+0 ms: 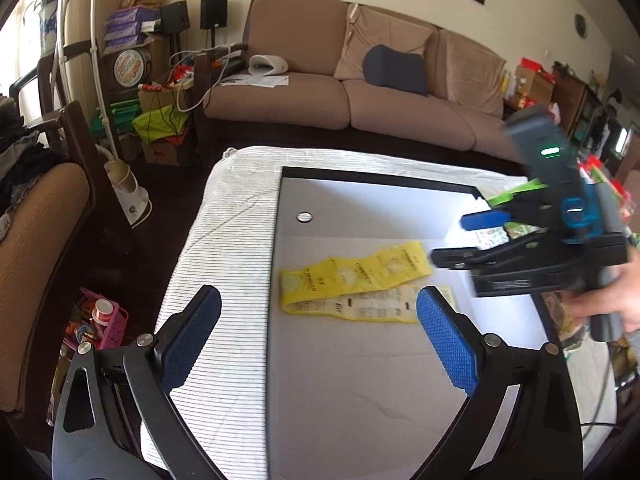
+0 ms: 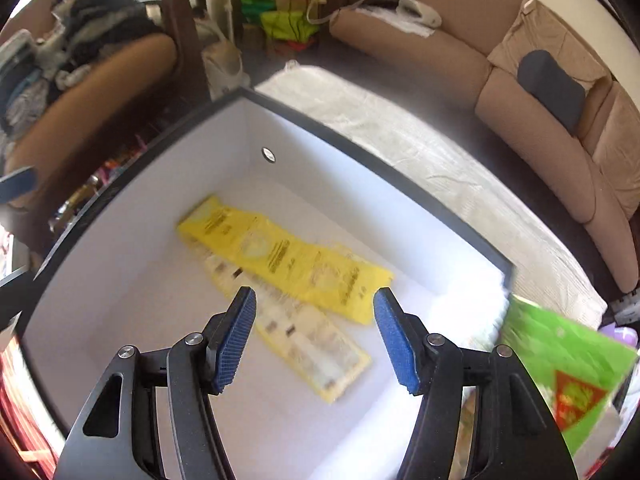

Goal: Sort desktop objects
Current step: 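Withdraw the right tool from the box toward the pile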

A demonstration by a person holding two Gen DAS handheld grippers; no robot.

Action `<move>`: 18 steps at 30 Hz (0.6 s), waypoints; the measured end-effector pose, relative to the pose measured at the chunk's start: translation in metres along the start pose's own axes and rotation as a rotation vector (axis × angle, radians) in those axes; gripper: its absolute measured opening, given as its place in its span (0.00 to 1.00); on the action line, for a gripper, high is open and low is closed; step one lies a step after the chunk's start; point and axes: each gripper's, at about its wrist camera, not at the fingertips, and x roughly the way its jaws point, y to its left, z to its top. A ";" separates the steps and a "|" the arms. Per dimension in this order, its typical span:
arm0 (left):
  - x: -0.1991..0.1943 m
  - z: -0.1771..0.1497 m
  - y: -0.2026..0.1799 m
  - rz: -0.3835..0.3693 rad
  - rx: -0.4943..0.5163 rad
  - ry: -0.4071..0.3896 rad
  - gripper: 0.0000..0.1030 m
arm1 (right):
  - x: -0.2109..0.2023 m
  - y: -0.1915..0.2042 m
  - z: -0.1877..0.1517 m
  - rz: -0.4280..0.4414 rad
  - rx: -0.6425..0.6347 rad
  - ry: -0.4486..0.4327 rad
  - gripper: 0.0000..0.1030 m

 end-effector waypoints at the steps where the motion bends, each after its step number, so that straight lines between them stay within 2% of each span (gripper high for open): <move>1: -0.002 -0.001 -0.007 -0.014 -0.002 0.001 0.96 | -0.017 -0.005 -0.011 0.004 0.007 -0.021 0.64; 5: -0.013 -0.005 -0.042 -0.082 -0.007 0.000 0.96 | -0.072 -0.035 -0.060 0.019 0.074 -0.092 0.73; 10: -0.026 -0.012 -0.111 -0.138 0.049 -0.009 0.96 | -0.118 -0.079 -0.111 -0.017 0.191 -0.128 0.74; 18: -0.025 -0.037 -0.220 -0.177 0.117 0.014 0.96 | -0.144 -0.140 -0.191 -0.023 0.368 -0.162 0.74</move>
